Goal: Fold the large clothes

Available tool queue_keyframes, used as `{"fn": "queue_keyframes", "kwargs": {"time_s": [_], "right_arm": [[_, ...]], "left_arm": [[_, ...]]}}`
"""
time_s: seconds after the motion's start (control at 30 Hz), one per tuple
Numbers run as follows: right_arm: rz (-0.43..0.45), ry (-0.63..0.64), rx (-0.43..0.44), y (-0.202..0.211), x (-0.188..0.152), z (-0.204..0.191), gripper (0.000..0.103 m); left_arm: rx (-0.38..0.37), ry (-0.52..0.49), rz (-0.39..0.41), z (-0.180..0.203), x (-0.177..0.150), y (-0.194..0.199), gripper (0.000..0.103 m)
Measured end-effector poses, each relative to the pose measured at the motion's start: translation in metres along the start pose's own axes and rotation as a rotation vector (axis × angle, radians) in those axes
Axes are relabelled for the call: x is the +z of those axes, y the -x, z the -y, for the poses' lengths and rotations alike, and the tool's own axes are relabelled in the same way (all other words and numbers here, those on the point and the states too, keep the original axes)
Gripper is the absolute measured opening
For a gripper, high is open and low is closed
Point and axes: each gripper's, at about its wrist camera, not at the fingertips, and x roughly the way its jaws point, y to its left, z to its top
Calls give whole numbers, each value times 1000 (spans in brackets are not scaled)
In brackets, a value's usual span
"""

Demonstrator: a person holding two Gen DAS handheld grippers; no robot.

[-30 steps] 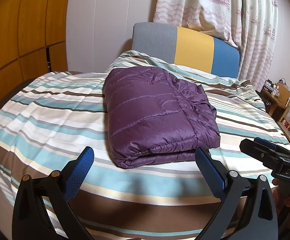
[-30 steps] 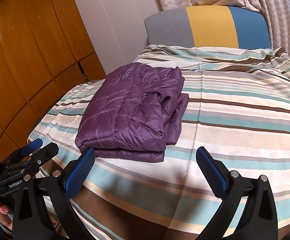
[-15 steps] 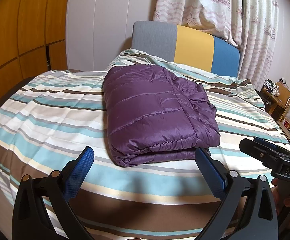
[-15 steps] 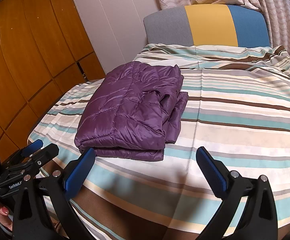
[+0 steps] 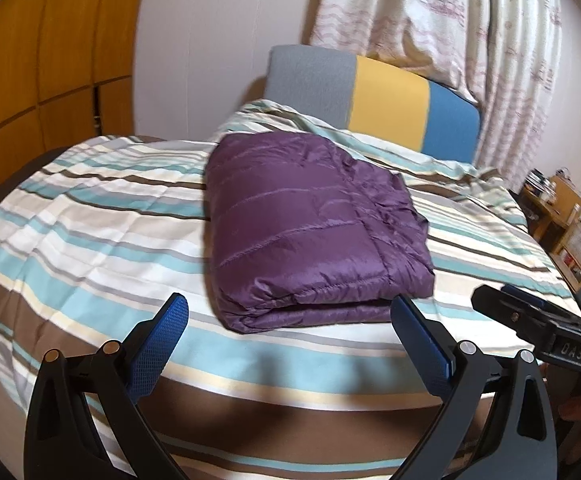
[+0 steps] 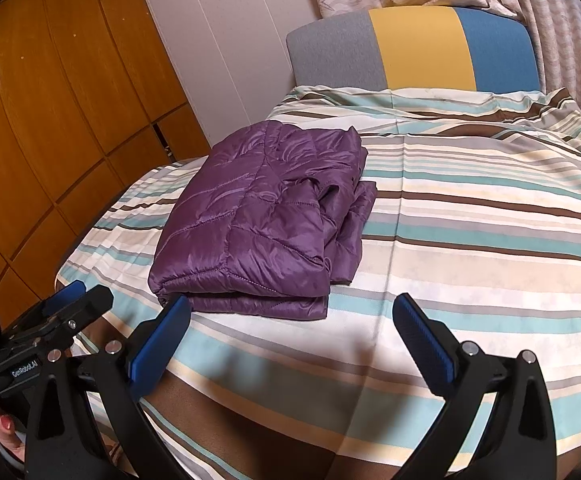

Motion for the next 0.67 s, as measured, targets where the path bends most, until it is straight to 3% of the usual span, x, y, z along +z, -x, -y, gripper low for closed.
{"fn": "queue_keyframes", "kwargs": {"time_s": [0.43, 0.67], "right_arm": [[-8, -8, 1, -4, -1, 1, 101], [-33, -25, -1, -13, -4, 8, 101]], "left_arm": [[39, 35, -33, -5, -4, -4, 100], [53, 77, -138, -14, -10, -27, 100]]}}
